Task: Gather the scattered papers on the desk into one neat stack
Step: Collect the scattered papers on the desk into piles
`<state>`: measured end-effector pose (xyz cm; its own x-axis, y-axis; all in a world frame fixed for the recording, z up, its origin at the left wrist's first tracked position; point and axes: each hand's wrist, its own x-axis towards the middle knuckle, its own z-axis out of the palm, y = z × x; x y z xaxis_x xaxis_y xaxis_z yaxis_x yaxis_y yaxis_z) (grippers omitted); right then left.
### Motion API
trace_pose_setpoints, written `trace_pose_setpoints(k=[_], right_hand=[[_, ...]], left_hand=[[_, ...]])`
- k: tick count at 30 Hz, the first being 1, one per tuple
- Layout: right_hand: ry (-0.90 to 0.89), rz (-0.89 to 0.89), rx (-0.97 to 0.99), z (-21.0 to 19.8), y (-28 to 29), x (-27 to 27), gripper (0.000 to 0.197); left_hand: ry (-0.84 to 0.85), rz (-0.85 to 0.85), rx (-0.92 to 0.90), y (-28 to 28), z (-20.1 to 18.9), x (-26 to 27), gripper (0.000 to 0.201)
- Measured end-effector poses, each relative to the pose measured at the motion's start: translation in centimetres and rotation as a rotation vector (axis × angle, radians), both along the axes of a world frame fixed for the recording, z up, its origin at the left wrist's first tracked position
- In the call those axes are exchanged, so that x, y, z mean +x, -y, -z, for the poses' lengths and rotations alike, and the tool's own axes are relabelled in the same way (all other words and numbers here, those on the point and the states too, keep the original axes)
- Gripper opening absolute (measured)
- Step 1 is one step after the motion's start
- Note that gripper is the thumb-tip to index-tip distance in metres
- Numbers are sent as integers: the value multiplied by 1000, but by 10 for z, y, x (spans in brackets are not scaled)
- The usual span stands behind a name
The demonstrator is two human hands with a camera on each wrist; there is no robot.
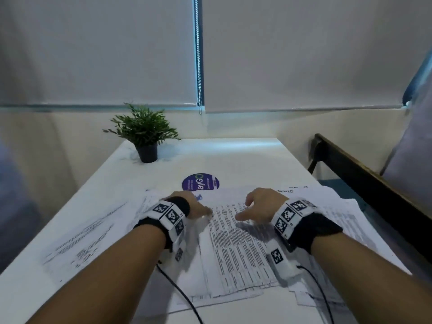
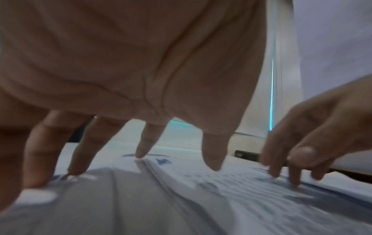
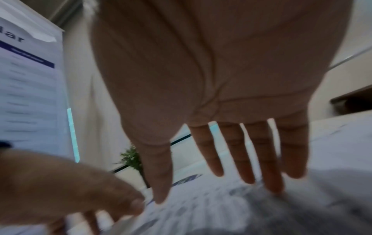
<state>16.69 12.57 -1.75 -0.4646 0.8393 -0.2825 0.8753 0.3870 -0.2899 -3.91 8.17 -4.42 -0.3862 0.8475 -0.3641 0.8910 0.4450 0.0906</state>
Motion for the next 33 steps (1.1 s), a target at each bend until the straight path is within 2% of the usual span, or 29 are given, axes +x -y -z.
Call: trace_pose_setpoints(k=[3, 7, 10, 13, 16, 19, 23, 24, 27, 31, 33], right_hand=[[100, -58, 30, 12, 11, -31, 45], [85, -35, 49, 17, 10, -39, 43], [-92, 76, 9, 12, 3, -27, 59], [-258, 218, 55, 8, -9, -11, 82], [-405, 332, 46, 10, -24, -1, 91], [-512, 360, -27, 11, -28, 0, 90], [-720, 361, -124, 23, -27, -8, 104], [-795, 394, -171, 26, -29, -10, 100], [-961, 473, -276, 30, -33, -12, 50], [-871, 454, -151, 32, -38, -7, 11], [-829, 402, -113, 32, -38, -7, 6]], left_hand=[[100, -56, 94, -2, 0, 14, 66], [301, -119, 243, -5, -4, 12, 81], [458, -88, 465, 4, -13, -3, 90], [448, -13, 687, 17, -31, -22, 99], [516, 20, 881, 25, -57, -38, 100], [574, 43, 945, 27, -68, -47, 89], [725, 35, 1004, 34, -60, -49, 50], [772, 16, 1030, 36, -57, -50, 44], [755, -59, 1058, 40, -45, -59, 34], [459, -136, 963, 45, -35, -71, 22], [422, -183, 958, 46, -32, -75, 17]])
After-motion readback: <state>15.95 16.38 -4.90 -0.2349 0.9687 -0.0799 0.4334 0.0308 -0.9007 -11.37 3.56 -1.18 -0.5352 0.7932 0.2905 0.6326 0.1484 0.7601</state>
